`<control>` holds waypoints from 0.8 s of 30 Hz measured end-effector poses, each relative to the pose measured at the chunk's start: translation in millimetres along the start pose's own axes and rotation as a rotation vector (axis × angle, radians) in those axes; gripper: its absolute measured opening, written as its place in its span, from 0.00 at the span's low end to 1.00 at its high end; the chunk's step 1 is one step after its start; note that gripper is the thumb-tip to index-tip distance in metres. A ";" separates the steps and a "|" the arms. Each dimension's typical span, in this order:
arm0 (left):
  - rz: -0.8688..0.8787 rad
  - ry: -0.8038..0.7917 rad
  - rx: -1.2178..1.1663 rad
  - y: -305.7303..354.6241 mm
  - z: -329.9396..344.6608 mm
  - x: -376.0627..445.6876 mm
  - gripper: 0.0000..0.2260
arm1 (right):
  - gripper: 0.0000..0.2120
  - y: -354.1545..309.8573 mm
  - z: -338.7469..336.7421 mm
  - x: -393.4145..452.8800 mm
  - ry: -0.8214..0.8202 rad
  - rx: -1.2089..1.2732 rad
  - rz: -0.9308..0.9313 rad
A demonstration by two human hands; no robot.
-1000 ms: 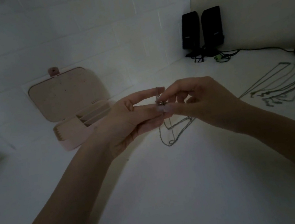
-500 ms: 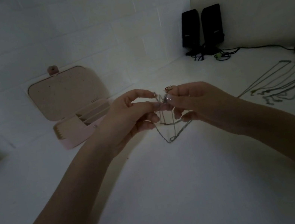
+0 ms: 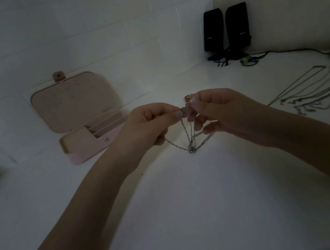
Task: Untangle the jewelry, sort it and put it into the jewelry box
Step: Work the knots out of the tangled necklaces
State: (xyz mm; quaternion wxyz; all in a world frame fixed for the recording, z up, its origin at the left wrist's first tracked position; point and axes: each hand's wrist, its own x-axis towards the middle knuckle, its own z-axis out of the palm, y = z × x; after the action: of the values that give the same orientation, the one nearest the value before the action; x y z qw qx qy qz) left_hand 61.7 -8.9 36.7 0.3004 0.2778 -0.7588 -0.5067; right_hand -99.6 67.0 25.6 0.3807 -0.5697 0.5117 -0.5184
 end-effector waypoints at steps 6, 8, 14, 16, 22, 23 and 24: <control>0.006 -0.008 -0.009 1.5 0.8 -1.4 0.08 | 0.12 -0.5 -0.4 -0.1 0.005 -0.006 -0.018; 0.008 -0.002 -0.018 1.7 1.0 -1.4 0.09 | 0.11 0.5 -0.8 0.4 0.004 0.013 -0.024; -0.002 0.019 -0.030 2.2 1.0 -0.6 0.10 | 0.09 2.7 -3.4 3.2 0.018 0.004 -0.020; -0.018 0.026 -0.046 2.6 0.0 -0.1 0.09 | 0.09 2.3 -4.1 3.3 0.044 -0.027 -0.022; -0.019 0.005 -0.061 3.8 -0.2 -1.4 0.10 | 0.11 2.2 -6.7 3.4 0.045 -0.060 -0.013; -0.023 -0.003 -0.068 4.1 -0.2 -1.9 0.10 | 0.12 2.7 -6.6 3.4 0.046 -0.093 -0.017; -0.028 -0.015 -0.075 4.3 -0.4 -2.4 0.09 | 0.11 3.4 -5.7 3.3 0.050 -0.133 -0.026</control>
State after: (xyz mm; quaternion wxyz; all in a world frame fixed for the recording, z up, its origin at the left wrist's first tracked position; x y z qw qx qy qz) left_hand 63.0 -6.0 40.4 0.2981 0.2731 -0.7374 -0.5411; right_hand -106.0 63.7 24.0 0.3224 -0.5872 0.5468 -0.5023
